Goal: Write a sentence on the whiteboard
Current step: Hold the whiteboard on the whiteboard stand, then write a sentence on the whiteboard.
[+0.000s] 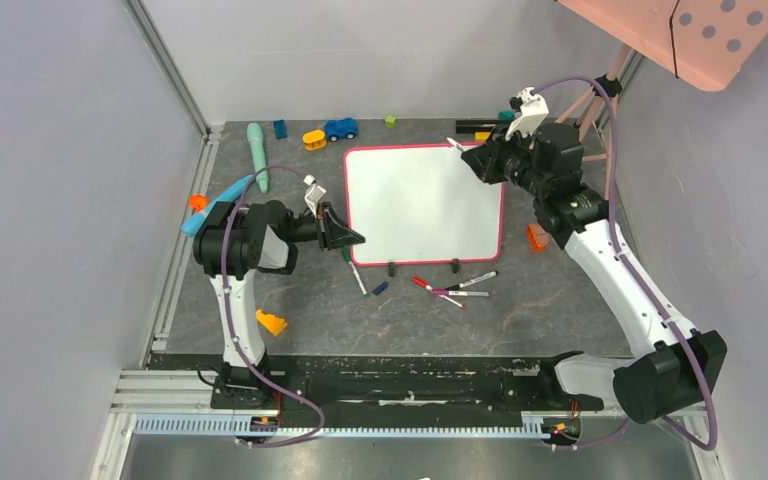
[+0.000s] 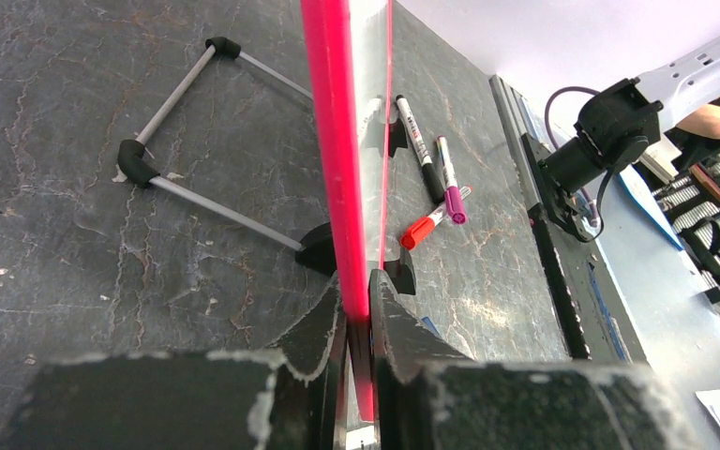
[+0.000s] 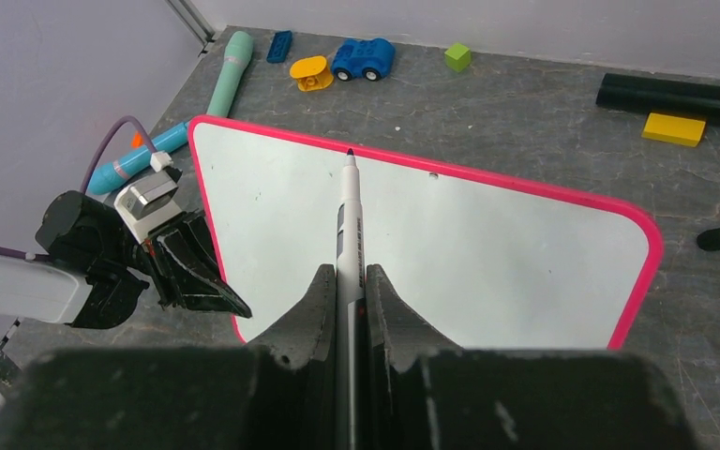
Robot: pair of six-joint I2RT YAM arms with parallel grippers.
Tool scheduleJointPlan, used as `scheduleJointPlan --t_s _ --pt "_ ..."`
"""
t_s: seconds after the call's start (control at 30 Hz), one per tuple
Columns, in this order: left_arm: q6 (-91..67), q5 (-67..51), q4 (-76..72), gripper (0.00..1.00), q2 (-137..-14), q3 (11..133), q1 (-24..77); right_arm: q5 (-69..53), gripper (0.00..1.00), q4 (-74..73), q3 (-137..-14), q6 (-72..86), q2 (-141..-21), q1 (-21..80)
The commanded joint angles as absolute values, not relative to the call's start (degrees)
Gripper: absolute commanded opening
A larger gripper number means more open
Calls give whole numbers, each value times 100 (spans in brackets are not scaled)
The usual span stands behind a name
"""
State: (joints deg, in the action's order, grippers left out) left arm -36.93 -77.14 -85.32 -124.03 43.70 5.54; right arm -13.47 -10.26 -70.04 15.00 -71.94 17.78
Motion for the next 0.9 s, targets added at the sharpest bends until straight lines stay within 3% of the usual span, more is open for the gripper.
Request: scheduleJointPlan --t_s 0.0,0.5,0.87 --pt "-3251 -7928 -8921 2 -12499 4456 536 -1432 0 -762 -6962 1511 -7066 1793" --pt "-3195 -7682 -8921 2 -12480 4325 518 -2070 0 -360 -6376 1569 -6813 1840" --pt "-2913 -7755 -8921 2 -12429 4206 527 -1528 0 -356 -5727 1749 -6594 2665"
